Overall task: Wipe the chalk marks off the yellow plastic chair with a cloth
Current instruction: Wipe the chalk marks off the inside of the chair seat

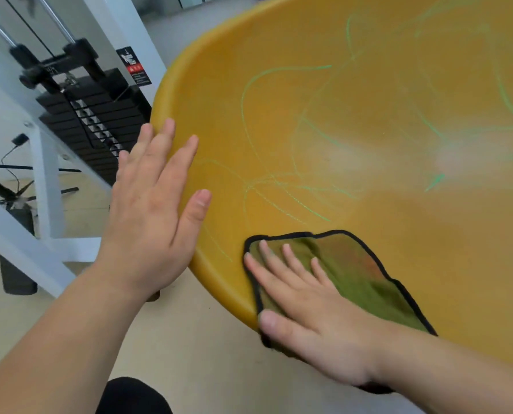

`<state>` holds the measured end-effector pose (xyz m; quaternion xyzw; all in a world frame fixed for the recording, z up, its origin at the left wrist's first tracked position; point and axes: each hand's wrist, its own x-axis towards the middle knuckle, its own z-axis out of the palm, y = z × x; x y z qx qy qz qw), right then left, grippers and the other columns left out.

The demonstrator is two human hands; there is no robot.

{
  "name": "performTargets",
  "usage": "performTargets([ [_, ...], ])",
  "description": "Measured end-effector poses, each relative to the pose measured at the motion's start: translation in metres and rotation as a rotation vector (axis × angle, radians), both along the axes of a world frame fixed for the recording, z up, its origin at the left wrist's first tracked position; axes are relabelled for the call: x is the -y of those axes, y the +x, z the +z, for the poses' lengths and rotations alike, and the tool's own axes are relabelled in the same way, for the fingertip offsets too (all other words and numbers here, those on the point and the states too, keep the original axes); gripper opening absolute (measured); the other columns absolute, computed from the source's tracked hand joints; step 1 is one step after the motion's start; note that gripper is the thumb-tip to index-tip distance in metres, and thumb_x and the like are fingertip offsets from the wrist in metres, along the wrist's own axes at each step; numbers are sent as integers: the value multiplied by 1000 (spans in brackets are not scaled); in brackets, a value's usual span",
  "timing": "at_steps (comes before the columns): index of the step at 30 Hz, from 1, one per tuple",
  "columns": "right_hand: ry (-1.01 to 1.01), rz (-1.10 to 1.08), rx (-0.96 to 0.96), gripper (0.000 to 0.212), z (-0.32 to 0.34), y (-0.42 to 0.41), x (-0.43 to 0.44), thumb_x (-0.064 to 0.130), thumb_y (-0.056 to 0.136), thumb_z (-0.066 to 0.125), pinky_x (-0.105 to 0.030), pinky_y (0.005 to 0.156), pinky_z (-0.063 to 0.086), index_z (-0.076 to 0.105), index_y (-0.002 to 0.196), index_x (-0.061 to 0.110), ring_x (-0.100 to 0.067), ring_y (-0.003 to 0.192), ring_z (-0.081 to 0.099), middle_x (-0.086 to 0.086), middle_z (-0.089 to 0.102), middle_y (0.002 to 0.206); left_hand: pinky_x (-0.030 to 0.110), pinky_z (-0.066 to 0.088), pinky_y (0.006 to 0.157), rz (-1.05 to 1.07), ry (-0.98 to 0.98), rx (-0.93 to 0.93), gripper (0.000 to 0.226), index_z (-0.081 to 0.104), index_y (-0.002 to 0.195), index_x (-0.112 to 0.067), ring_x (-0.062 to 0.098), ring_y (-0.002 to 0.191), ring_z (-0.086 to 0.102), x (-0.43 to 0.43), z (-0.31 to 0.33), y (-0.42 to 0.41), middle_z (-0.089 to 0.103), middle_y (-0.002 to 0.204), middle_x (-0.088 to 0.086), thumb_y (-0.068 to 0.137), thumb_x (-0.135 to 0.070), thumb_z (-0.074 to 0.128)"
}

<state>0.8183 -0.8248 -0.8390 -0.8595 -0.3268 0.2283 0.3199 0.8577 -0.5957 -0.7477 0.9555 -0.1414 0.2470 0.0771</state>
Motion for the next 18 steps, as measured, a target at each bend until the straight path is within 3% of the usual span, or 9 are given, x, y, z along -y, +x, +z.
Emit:
performTargets([
  [4,-174,-150,92,78,-37,43,17,94,65,-20,-59,122,-16,-31,138,67,-24,148,-38,20,-41,157,55,13,119,-45,-44,-15,66,21,154,-7,23,151,5,-11,-1,-4,12,163,11,102,-45,26],
  [8,-241,-296,86,99,-51,81,19,95,44,-36,-62,121,-14,-27,138,65,-29,152,-29,13,-31,164,51,11,120,-73,13,-42,73,10,155,-3,23,152,1,-18,-4,-7,3,164,12,101,-50,25],
  [12,-68,-344,21,113,-32,86,-16,98,40,-33,-64,120,-14,-22,144,56,-28,153,-26,17,-31,160,51,10,120,-76,45,-40,87,3,154,2,27,151,-3,-17,-9,-3,-4,163,17,97,-61,22],
  [18,294,26,66,107,24,21,-57,95,70,-6,-50,123,-18,-26,156,35,-6,148,-36,22,-38,159,56,12,118,-167,-27,-46,84,8,152,7,31,151,-1,-21,-10,-1,-2,162,20,99,-58,15],
])
